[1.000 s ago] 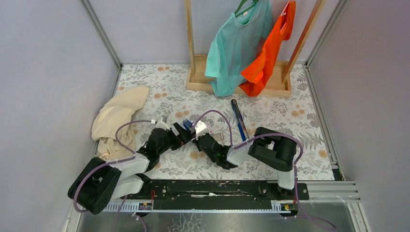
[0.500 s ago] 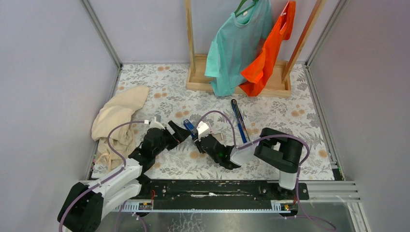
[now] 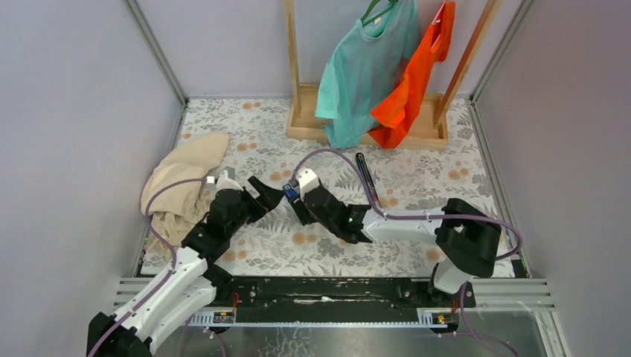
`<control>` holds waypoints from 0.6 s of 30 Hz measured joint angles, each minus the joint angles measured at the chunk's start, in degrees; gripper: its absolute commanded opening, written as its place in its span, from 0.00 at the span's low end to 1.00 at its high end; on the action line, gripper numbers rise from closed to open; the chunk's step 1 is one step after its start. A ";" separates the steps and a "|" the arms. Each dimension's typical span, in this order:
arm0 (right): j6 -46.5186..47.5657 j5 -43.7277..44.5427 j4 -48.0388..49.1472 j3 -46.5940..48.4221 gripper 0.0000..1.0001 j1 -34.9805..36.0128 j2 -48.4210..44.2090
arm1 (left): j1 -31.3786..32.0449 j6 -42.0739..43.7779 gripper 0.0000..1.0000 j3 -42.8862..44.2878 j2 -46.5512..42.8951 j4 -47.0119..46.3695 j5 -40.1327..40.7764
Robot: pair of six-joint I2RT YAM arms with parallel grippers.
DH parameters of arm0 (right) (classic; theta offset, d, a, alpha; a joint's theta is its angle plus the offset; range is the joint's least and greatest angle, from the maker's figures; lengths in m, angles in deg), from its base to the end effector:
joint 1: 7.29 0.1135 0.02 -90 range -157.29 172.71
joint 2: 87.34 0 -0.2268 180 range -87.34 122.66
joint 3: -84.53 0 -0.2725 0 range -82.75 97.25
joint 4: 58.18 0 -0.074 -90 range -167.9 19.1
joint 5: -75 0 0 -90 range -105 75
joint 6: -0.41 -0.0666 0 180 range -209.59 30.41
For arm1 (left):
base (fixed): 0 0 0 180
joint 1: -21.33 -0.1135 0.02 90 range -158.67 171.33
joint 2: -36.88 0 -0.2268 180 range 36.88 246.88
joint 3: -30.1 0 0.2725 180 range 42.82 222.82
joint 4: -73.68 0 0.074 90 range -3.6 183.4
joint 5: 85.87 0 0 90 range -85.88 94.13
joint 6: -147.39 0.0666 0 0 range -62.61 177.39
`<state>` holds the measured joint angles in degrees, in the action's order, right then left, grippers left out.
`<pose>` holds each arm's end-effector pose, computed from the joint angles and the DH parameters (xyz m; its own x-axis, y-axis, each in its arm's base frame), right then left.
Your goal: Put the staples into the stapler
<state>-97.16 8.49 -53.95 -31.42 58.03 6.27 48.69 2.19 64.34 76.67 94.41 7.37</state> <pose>0.1884 0.3464 0.1476 -0.2671 -0.2918 -0.9184 -0.6534 0.7553 -0.0500 0.2175 -0.1083 0.1701 -0.5642 -0.6311 -0.5323 -0.0867 0.6864 -0.7220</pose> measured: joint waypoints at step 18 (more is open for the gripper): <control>-0.35 -4.85 -17.88 12.68 0.43 -2.86 10.84 | -0.09 3.28 1.00 1.27 -0.74 8.66 4.11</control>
<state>-97.51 3.64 -71.83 -18.75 55.16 17.11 48.60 5.47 65.61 75.93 103.07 11.48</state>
